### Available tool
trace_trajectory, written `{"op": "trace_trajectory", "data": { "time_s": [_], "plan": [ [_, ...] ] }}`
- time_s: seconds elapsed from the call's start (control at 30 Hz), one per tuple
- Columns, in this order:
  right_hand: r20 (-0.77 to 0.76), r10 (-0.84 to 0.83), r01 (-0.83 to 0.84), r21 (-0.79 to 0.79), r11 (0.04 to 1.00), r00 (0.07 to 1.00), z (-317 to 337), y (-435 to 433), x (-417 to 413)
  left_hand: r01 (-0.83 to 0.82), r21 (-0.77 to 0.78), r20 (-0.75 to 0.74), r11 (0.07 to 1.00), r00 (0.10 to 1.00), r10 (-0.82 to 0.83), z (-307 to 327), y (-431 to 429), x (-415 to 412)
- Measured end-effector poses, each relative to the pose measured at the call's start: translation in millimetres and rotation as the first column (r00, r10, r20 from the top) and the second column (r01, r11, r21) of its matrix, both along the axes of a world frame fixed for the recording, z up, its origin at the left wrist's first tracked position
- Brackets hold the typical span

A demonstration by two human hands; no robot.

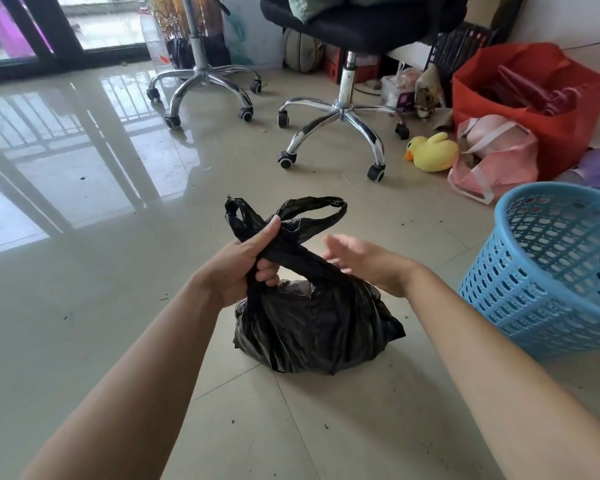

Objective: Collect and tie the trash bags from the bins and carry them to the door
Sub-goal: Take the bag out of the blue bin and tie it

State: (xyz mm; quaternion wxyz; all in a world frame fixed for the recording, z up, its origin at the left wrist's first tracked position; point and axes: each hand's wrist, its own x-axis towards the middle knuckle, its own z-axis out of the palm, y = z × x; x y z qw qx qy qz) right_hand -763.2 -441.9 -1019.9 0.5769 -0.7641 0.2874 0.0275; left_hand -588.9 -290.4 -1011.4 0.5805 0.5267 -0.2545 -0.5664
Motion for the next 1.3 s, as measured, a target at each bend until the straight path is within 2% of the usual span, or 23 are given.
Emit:
{"op": "trace_trajectory", "data": {
  "time_s": [0.07, 0.13, 0.2, 0.3, 0.37, 0.5, 0.6, 0.7, 0.8, 0.87, 0.93, 1.03, 1.17, 1.23, 1.3],
  "plan": [
    [0.197, -0.177, 0.139, 0.191, 0.972, 0.964, 12.5, -1.0, 3.2, 0.038, -0.004, -0.014, 0.999, 0.999, -0.038, 2.9, -0.9, 0.8],
    [0.329, -0.416, 0.297, 0.355, 0.887, 0.848, 24.9, -0.4, 11.6, 0.043, 0.012, -0.023, 0.999, 0.999, -0.043, 4.8, -1.9, 0.1],
    [0.415, -0.544, 0.399, 0.388, 0.831, 0.729, 30.5, -2.3, 19.3, 0.008, 0.043, -0.027, 0.999, 1.0, -0.007, 4.0, -3.7, -2.6],
    [0.471, -0.563, 0.427, 0.37, 0.825, 0.679, 31.4, -1.7, 21.7, -0.084, 0.049, -0.074, 0.995, 0.993, 0.087, -0.9, -6.4, -3.1],
    [0.445, -0.535, 0.38, 0.394, 0.837, 0.718, 28.6, 2.1, 18.3, -0.159, 0.049, -0.125, 0.986, 0.979, 0.164, -4.1, -6.8, -0.5],
    [0.282, -0.398, 0.263, 0.417, 0.87, 0.873, 21.6, 5.8, 7.6, -0.27, 0.048, -0.217, 0.962, 0.937, 0.274, -9.8, -2.5, 8.9],
    [0.127, -0.203, 0.134, 0.416, 0.9, 0.971, 19.2, 7.8, 2.0, -0.297, 0.044, -0.171, 0.954, 0.938, 0.3, -11.4, -0.3, 11.6],
    [0.104, -0.117, 0.063, 0.421, 0.905, 0.988, 17.3, 10.2, 3.3, -0.311, 0.059, -0.079, 0.949, 0.946, 0.315, -11.2, -1.0, 9.7],
    [0.188, -0.163, 0.047, 0.505, 0.862, 0.968, 18.6, 8.5, 4.1, -0.358, 0.068, -0.048, 0.931, 0.931, 0.361, -10.7, -0.6, 12.7],
    [0.187, -0.138, 0.015, 0.539, 0.842, 0.973, 17.7, 7.6, 3.0, -0.372, 0.061, -0.052, 0.926, 0.925, 0.375, -9.4, 0.9, 14.8],
    [0.114, -0.06, -0.006, 0.506, 0.862, 0.992, 13.1, 9.7, 2.1, -0.365, 0.044, -0.077, 0.93, 0.927, 0.367, -7.8, 1.8, 14.8],
    [0.016, -0.019, 0.013, 0.307, 0.952, 1.0, 6.7, 14.0, 4.6, -0.342, 0.048, -0.082, 0.938, 0.935, 0.345, -5.9, 2.2, 14.2],
    [0.126, -0.22, 0.219, 0.025, 0.975, 0.967, 7.4, 8.7, 11.9, -0.284, -0.003, -0.059, 0.959, 0.957, 0.283, -4.7, 3.3, 16.6],
    [0.123, -0.171, 0.183, -0.099, 0.978, 0.978, 4.1, 8.5, 17.0, -0.239, -0.033, -0.043, 0.97, 0.97, 0.238, -3.8, 4.0, 15.6],
    [0.158, -0.122, 0.129, -0.04, 0.991, 0.98, -1.7, 13.3, 23.7, -0.198, -0.048, -0.009, 0.979, 0.98, 0.197, -1.8, 3.5, 14.4]
  ]
}}
